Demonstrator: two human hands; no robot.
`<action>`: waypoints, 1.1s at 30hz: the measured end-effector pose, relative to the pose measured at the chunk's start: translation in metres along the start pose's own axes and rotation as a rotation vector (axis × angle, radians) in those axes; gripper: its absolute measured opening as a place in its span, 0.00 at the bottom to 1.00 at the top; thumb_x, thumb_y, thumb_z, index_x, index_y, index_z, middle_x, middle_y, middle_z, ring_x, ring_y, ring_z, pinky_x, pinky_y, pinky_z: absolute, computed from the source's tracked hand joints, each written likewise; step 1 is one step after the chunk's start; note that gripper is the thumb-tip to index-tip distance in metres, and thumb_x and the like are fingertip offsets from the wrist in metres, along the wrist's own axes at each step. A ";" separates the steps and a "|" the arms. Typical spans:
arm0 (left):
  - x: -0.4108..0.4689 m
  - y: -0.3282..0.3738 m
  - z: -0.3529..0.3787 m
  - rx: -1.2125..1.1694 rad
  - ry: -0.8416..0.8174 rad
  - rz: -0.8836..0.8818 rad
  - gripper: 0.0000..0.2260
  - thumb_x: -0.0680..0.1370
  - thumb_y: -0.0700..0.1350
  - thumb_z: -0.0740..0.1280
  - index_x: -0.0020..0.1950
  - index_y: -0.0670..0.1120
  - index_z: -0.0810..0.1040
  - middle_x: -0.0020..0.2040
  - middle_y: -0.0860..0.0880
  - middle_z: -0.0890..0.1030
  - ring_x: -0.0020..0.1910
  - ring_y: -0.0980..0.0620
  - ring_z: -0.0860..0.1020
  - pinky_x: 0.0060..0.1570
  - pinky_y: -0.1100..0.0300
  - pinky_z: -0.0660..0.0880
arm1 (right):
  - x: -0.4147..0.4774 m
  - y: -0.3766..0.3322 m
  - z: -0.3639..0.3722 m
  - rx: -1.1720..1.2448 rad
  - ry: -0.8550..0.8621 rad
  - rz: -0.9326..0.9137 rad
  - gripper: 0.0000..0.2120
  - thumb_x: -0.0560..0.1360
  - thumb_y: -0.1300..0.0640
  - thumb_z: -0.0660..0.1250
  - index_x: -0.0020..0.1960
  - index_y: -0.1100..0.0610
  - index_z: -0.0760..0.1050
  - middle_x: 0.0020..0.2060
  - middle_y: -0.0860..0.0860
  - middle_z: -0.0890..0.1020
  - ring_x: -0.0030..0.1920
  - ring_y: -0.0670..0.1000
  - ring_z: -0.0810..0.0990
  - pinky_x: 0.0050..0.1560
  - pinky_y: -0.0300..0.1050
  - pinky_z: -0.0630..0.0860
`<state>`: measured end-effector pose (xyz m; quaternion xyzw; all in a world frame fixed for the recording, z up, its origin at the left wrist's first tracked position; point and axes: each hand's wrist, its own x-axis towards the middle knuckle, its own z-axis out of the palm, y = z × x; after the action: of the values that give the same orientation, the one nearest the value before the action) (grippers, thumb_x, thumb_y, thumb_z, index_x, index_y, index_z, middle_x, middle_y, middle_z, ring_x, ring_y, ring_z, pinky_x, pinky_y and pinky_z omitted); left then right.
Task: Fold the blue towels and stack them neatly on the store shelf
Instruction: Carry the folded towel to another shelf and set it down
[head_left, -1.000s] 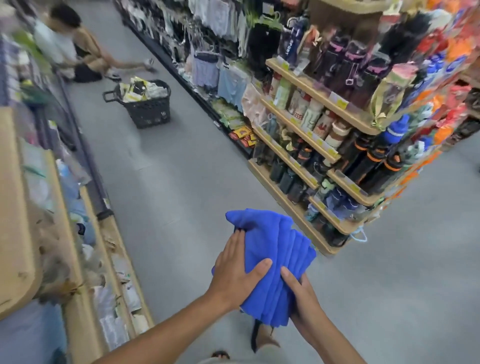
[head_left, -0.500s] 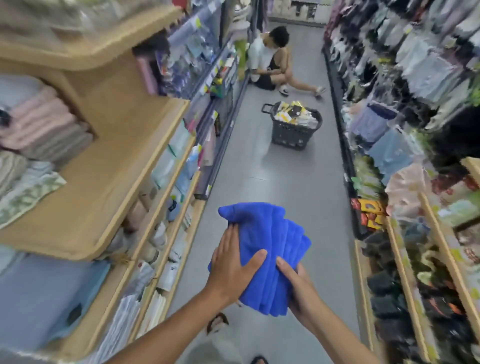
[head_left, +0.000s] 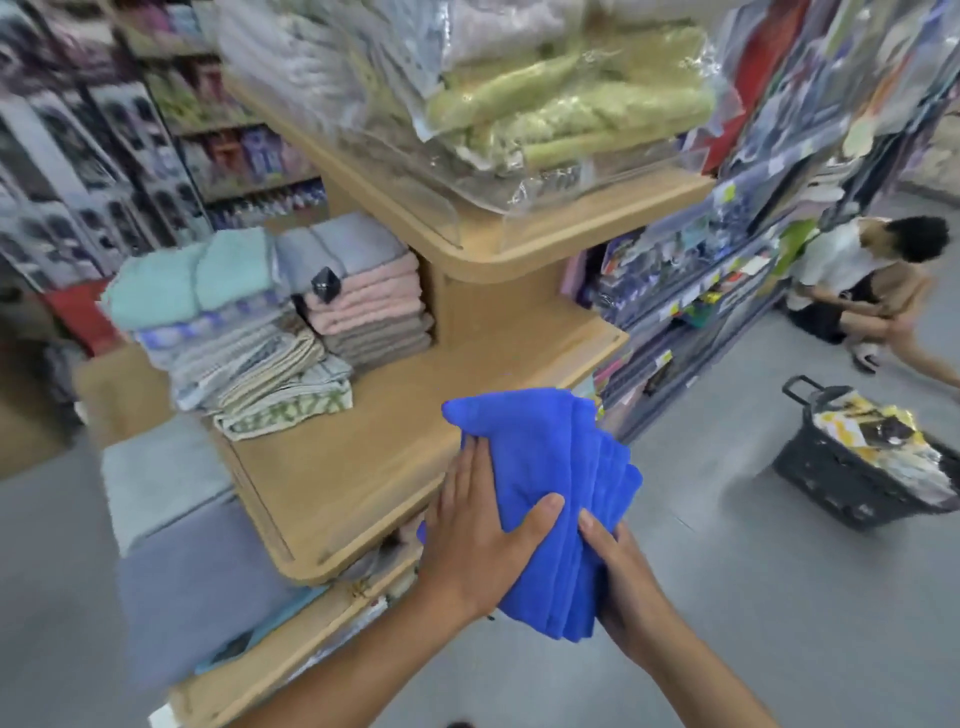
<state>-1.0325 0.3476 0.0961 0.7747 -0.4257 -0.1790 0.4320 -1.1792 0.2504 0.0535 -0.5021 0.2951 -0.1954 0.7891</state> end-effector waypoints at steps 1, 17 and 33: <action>0.009 0.004 -0.008 0.024 0.047 -0.016 0.45 0.71 0.74 0.54 0.82 0.53 0.51 0.80 0.54 0.59 0.79 0.53 0.58 0.74 0.46 0.61 | 0.017 -0.012 0.003 0.004 -0.038 0.008 0.34 0.72 0.41 0.76 0.73 0.52 0.72 0.68 0.55 0.79 0.68 0.58 0.78 0.63 0.55 0.79; 0.138 0.000 -0.104 0.181 0.394 -0.664 0.57 0.63 0.85 0.44 0.80 0.48 0.56 0.80 0.47 0.60 0.80 0.45 0.56 0.75 0.40 0.59 | 0.245 -0.100 0.091 0.048 -0.633 0.549 0.29 0.75 0.40 0.72 0.71 0.55 0.77 0.68 0.58 0.79 0.68 0.60 0.78 0.71 0.61 0.72; 0.133 -0.085 -0.046 -0.892 0.526 -0.671 0.23 0.81 0.64 0.60 0.67 0.51 0.79 0.60 0.50 0.85 0.58 0.46 0.83 0.61 0.49 0.78 | 0.305 -0.082 0.046 -0.246 -0.429 0.642 0.32 0.75 0.29 0.63 0.50 0.56 0.88 0.54 0.59 0.86 0.53 0.62 0.86 0.46 0.58 0.84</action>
<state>-0.8836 0.2856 0.0648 0.6294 0.0781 -0.2689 0.7249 -0.9209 0.0629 0.0604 -0.5044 0.2869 0.2070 0.7877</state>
